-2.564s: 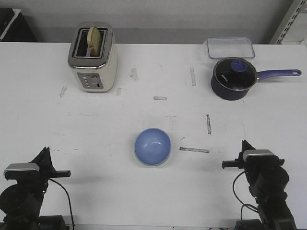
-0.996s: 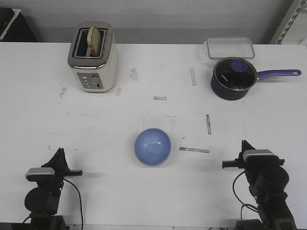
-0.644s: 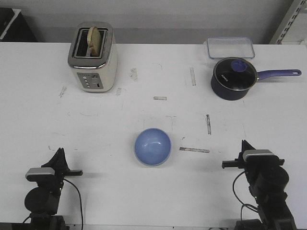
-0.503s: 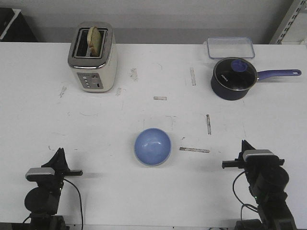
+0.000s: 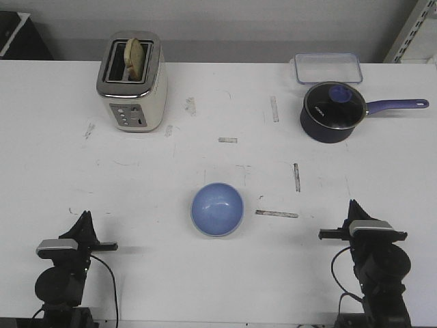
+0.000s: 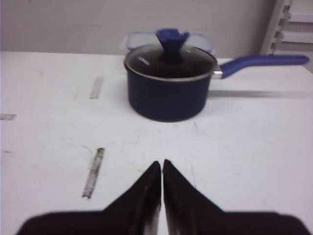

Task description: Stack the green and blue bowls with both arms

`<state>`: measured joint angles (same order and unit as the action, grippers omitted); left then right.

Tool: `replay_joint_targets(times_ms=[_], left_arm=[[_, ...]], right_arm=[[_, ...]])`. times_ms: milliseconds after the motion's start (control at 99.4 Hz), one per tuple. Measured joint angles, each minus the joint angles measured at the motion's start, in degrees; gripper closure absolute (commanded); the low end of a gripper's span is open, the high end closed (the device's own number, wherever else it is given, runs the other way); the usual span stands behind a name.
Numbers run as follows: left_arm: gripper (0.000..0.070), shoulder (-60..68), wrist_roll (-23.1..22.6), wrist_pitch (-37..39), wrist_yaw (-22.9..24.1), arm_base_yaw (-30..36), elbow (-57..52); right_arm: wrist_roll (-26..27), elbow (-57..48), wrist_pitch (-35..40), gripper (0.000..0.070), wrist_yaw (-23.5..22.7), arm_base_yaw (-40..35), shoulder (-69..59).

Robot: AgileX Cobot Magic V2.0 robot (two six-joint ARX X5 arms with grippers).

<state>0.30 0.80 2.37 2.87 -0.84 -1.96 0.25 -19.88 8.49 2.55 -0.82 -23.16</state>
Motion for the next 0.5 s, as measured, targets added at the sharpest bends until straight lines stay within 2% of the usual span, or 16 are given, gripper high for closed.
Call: replay_joint_targets(times_ms=[141,412,503], left_arm=[[0.0699,0.00,0.00,0.00,0.00,0.00,0.00],[0.0699,0.00,-0.02,-0.02,0.00,0.00,0.00],[0.0699,0.00,0.00,0.15,0.00,0.00,0.00]], right_arm=[[0.00,7.56,-4.87,0.0700,-2.03,1.70,5.40],[0.00,18.27,-4.94,0.0700,-2.49,2.32,20.72],[-0.02,18.97,-5.25,0.0700,-2.47,2.32,23.08]])
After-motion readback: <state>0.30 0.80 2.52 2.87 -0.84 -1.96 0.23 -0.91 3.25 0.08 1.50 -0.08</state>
